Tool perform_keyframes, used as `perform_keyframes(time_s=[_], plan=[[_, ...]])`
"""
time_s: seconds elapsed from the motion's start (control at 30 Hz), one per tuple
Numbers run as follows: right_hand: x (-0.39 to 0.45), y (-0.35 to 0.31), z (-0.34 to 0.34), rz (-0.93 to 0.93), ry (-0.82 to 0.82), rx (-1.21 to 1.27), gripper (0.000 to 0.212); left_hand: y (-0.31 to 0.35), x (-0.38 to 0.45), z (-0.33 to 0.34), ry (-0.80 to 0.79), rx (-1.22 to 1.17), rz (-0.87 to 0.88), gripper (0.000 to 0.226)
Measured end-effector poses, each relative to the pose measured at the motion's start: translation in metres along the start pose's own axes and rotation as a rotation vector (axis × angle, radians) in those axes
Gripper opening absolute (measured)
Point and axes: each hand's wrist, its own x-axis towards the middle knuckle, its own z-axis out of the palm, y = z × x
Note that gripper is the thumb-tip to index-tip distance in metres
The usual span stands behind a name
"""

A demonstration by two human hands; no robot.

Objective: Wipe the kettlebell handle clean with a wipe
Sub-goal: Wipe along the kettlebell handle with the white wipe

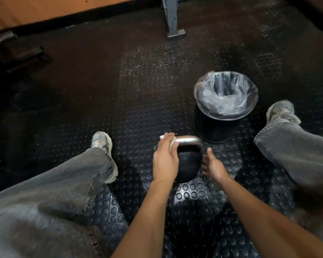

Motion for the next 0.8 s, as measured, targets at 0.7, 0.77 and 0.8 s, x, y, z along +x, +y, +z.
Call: perform_keyframes(time_s=[0.7, 0.77, 0.8], plan=[[0.01, 0.006, -0.003, 0.016, 0.009, 0.044, 0.072, -0.003, 0.019, 0.003, 0.072, 0.069, -0.037, 0.033], [0.009, 0.005, -0.002, 0.009, 0.006, 0.023, 0.066, 0.01, 0.024, 0.005, -0.037, 0.158, 0.063, 0.033], [0.009, 0.006, -0.003, 0.011, 0.012, 0.001, 0.067, 0.014, 0.023, 0.007, -0.096, 0.183, 0.127, 0.033]])
